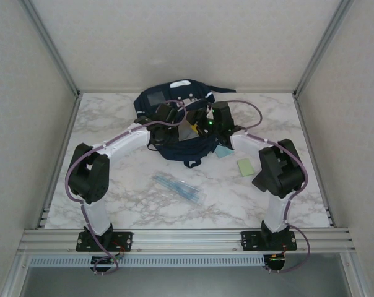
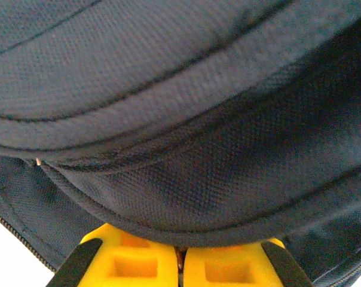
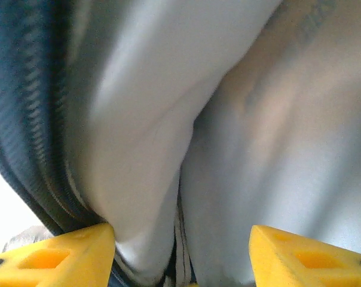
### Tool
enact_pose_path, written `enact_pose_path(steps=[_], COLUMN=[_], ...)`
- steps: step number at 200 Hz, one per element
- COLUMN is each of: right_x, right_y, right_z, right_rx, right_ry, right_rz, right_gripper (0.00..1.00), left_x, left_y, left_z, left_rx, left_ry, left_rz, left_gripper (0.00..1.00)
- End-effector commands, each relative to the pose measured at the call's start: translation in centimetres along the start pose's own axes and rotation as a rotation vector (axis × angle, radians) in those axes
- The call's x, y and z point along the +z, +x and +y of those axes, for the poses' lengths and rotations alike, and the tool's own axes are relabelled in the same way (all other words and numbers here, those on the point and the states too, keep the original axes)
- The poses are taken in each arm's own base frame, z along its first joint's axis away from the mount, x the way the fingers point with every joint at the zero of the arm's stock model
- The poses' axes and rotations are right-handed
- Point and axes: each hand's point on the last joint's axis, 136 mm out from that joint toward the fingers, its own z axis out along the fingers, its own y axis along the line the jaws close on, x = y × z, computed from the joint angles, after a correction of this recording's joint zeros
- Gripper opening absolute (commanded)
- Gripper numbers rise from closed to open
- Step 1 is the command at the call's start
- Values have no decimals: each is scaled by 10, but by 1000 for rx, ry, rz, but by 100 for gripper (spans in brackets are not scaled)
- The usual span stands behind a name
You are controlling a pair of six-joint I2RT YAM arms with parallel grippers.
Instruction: Pack the student bag
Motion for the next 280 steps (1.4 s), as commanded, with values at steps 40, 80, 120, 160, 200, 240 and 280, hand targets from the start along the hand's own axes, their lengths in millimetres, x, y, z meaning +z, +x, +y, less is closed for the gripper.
enact_pose_path(steps=[40,80,120,160,200,240,280], right_x=[-24,7,24,8,9,9,10], right_y=[0,-7,-16,-19,-15,-14,-17], right_z=[31,33,26,29,35,34,36], right_rx=[-72,-39,-38,-117,-139,-143,-167], right_ry=[-53,-52,-44,-6,-13,-8,10], right_rz=[-39,-10,-17,-32,9,13,20], right_gripper=[62,60,3,0,0,0,0], left_x=[-18,-21,-27,-20,-10,-14,-27], left_y=[-1,2,16,22,13,10,13], left_z=[-34,-39,-30,-16,-15,-3,29], left_rx=[18,13,100,128,76,91,149], left_ry=[126,152,133,146,169,106,-34], left_rz=[19,25,83,109,87,63,71], left_gripper=[0,0,0,27,32,3,0])
